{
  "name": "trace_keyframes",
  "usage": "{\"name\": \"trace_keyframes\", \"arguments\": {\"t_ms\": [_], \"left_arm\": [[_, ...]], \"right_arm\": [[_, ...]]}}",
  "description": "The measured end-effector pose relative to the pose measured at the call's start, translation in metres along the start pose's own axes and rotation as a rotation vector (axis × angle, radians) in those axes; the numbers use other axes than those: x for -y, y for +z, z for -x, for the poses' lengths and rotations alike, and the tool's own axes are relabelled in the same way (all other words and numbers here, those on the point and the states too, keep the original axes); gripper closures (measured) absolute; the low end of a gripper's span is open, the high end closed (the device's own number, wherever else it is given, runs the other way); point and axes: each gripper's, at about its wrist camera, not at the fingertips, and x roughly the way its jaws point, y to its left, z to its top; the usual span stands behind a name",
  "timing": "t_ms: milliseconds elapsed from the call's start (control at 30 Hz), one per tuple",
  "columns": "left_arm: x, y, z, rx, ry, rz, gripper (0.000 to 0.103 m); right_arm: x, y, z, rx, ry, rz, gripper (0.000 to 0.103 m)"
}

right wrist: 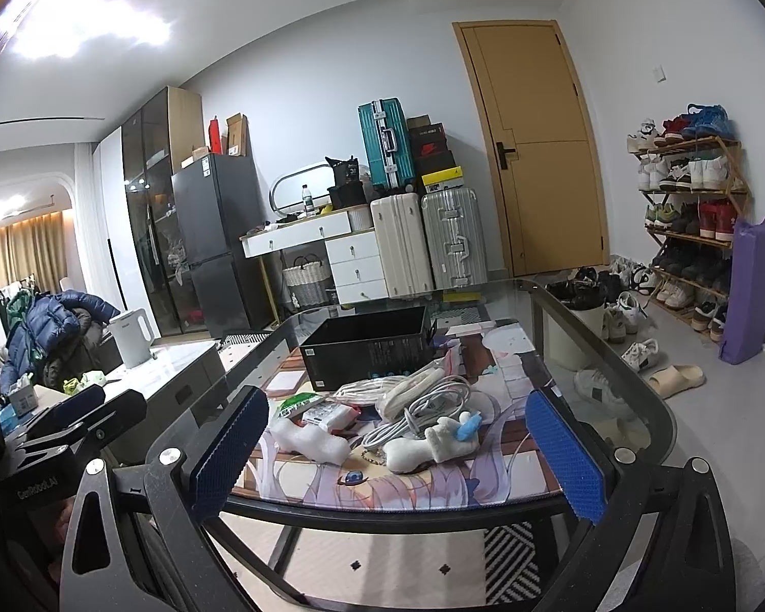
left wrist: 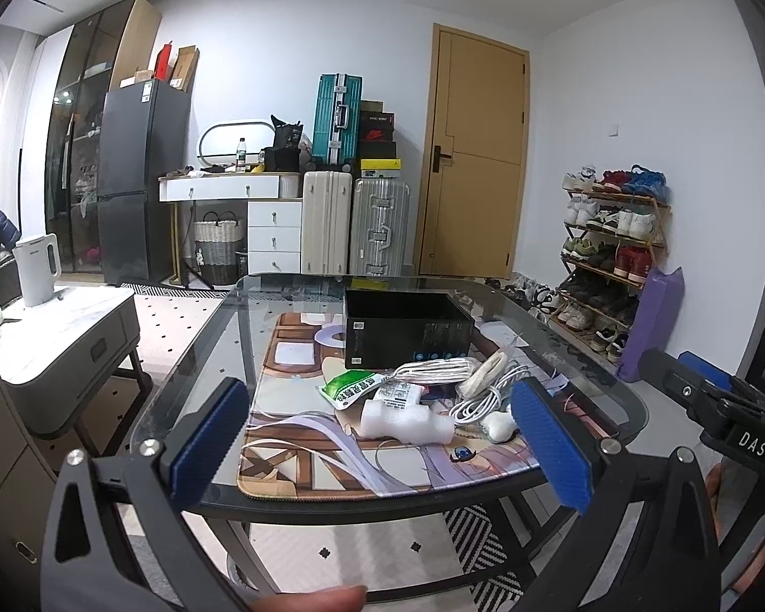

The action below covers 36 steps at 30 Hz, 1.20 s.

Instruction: Organize soft objects

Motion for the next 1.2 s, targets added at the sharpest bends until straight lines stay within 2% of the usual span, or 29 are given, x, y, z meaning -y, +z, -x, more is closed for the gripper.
{"name": "trace_keyframes", "arguments": {"t_ms": [233,333,433,733,833,967,1067,1200], "left_arm": [[-0.003,0.003,-0.006,-0.022,0.02,0.008,0.0],[-0.003,0.007,-0.011,-0.028,0.022,-0.004,0.0],[-0.002,0.013,-0.022,-0.054,0.024,-0.017,0.0],[-0.001,0.026,-0.054,-0.131,0.01,-0.034,0.0],[-0.002,0.03,-0.066,-0.171,0.003,-0.036,0.0],[-0.001,0.039,-0.095,-0.237,0.021,-0.083,0.0],[0.002,0.043,-0.12,-0.305,0.006,-0.117,0.0],[0.002,0.044,-0.161,-0.442,-0.028,-0.115,0.0]], "right_arm": [[-0.003,0.004,-0.007,-0.016,0.01,0.03,0.0],[-0.009,0.009,-0.014,-0.019,0.021,0.094,0.0],[-0.011,0.016,-0.024,-0.045,0.051,0.13,0.0],[-0.018,0.039,-0.061,-0.079,0.072,0.26,0.0],[-0.016,0.048,-0.082,-0.148,0.099,0.292,0.0],[-0.002,0.06,-0.118,-0.239,0.063,0.314,0.0],[0.015,0.068,-0.149,-0.337,0.058,0.272,0.0],[0.032,0.067,-0.186,-0.459,0.094,0.204,0.0]]}}
